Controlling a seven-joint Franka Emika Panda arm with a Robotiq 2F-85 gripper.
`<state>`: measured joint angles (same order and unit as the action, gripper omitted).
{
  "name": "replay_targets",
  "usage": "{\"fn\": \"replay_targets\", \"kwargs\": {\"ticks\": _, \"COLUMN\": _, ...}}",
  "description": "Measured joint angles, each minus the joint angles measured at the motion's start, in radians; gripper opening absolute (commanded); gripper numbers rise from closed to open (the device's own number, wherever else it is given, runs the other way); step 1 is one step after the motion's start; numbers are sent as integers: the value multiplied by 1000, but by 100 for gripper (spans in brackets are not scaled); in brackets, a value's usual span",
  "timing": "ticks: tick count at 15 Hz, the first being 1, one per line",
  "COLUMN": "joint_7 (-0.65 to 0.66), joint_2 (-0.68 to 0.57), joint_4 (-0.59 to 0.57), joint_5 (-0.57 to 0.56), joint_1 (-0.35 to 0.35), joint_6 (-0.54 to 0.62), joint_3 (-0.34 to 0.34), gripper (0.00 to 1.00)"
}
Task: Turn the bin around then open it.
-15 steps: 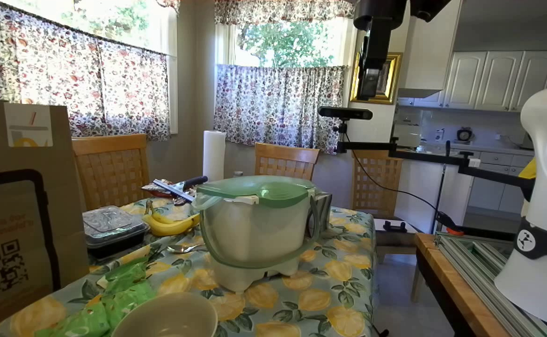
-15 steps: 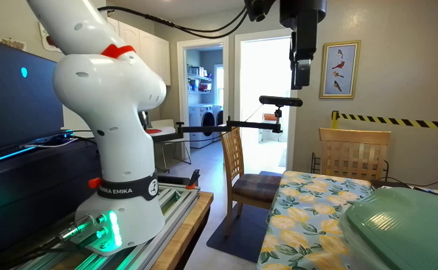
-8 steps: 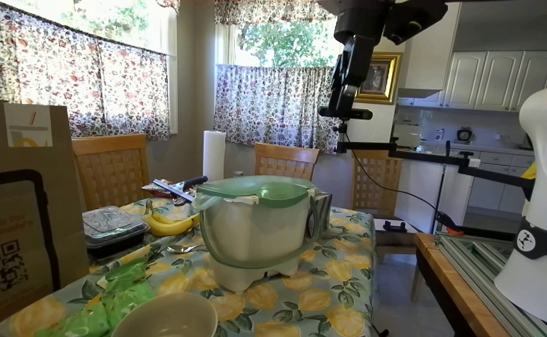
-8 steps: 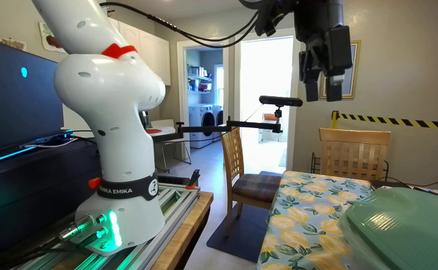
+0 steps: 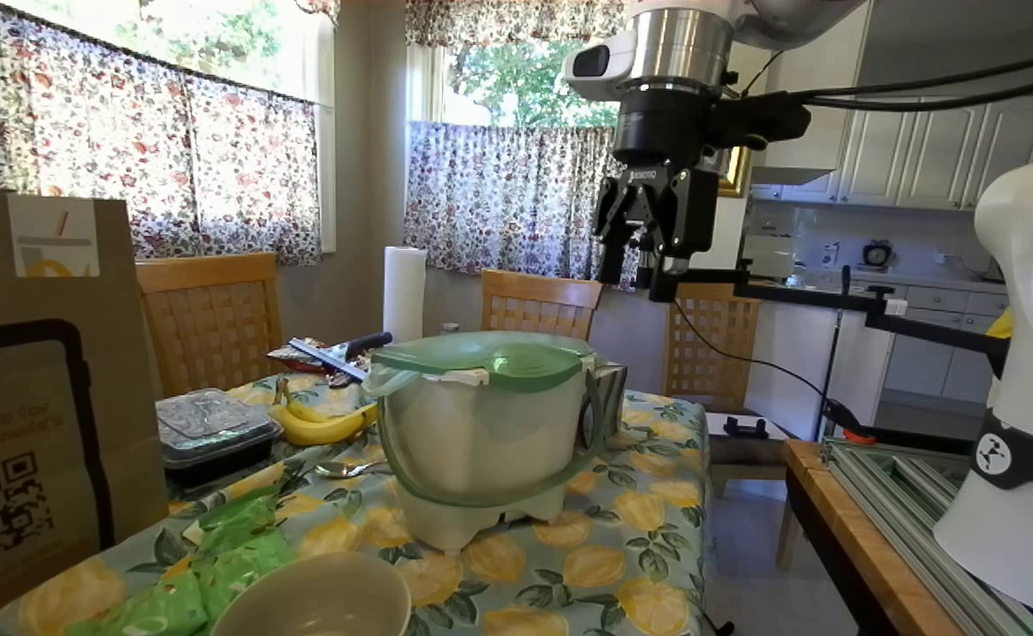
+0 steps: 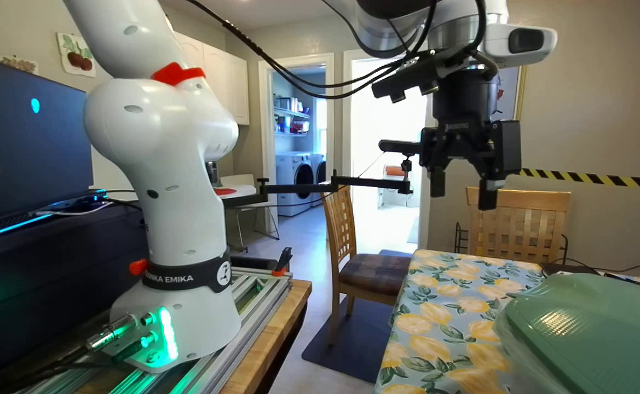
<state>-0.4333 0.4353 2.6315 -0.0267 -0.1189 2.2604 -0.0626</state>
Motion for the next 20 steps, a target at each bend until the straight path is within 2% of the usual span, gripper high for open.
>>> {"fn": "replay_targets", "kwargs": {"ticks": 5, "joint_7": 2, "joint_2": 2, "joint_4": 0, "joint_5": -2, "joint_1": 0, "joint_6": 1, "joint_3": 3, "gripper": 100}}
{"fn": "replay_targets", "kwargs": {"ticks": 8, "joint_7": 4, "joint_2": -13, "joint_4": 2, "joint_5": -53, "joint_1": 1, "joint_6": 0, "joint_3": 28, "gripper": 100}}
{"fn": "replay_targets", "kwargs": {"ticks": 13, "joint_7": 21, "joint_2": -184, "joint_4": 4, "joint_5": -181, "joint_1": -10, "joint_6": 47, "joint_3": 126, "gripper": 100}}
{"fn": "replay_targets", "kwargs": {"ticks": 16, "joint_7": 122, "joint_2": -307, "joint_4": -3, "joint_5": -316, "joint_1": -9, "joint_6": 101, "joint_3": 168, "gripper": 100}}
{"fn": "replay_targets", "kwargs": {"ticks": 20, "joint_7": 401, "joint_2": -434, "joint_4": -34, "joint_5": -567, "joint_1": -5, "joint_6": 150, "joint_3": 184, "gripper": 100}}
